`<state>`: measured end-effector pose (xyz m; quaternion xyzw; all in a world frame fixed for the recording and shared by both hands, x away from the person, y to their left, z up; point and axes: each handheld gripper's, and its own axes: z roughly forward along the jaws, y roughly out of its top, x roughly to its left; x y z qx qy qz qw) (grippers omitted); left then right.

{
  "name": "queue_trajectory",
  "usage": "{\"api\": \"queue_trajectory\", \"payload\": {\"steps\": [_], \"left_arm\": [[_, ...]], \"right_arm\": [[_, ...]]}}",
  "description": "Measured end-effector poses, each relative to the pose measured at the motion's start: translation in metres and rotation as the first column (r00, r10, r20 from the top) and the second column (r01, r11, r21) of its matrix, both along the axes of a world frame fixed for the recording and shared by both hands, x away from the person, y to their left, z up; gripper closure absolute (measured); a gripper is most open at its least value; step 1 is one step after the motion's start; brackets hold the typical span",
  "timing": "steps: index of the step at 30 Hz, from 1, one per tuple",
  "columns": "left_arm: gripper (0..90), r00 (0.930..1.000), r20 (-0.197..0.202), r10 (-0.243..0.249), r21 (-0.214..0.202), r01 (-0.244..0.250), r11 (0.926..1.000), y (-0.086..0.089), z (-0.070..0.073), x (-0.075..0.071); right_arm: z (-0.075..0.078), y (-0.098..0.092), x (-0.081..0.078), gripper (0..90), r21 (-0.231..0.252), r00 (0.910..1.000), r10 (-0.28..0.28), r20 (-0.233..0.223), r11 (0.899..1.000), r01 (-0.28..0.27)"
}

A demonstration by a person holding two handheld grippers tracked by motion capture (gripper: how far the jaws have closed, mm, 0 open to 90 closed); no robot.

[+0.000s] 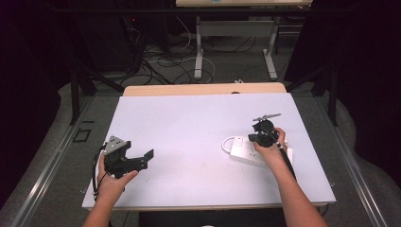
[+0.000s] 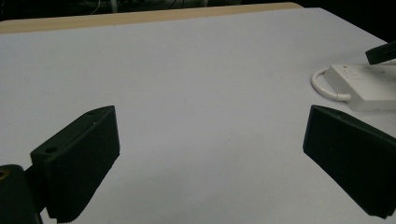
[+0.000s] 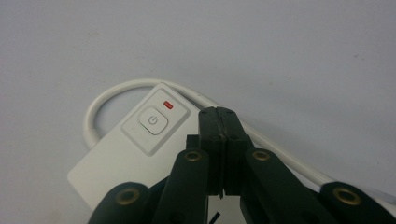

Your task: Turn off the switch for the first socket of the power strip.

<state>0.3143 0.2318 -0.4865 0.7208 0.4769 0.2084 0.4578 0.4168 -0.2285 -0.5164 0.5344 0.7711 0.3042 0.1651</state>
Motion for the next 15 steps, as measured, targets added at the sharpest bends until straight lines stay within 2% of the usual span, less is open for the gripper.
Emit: {"api": "queue_trajectory", "payload": {"steps": [6,15], "left_arm": [[3.6,1.0000,0.000,0.000,0.001,0.000,1.0000,0.000,0.000,0.000],[3.6,1.0000,0.001,-0.002,0.002,0.002,1.0000,-0.001,0.000,0.000]], "right_arm": [[0.000,-0.004,-0.001,90.0,-0.014,0.9993,-0.019,-0.034,1.000,0.018],[0.000,-0.015,-0.003,90.0,-0.025,0.9977,-0.040,-0.055,0.999,0.038]]}}
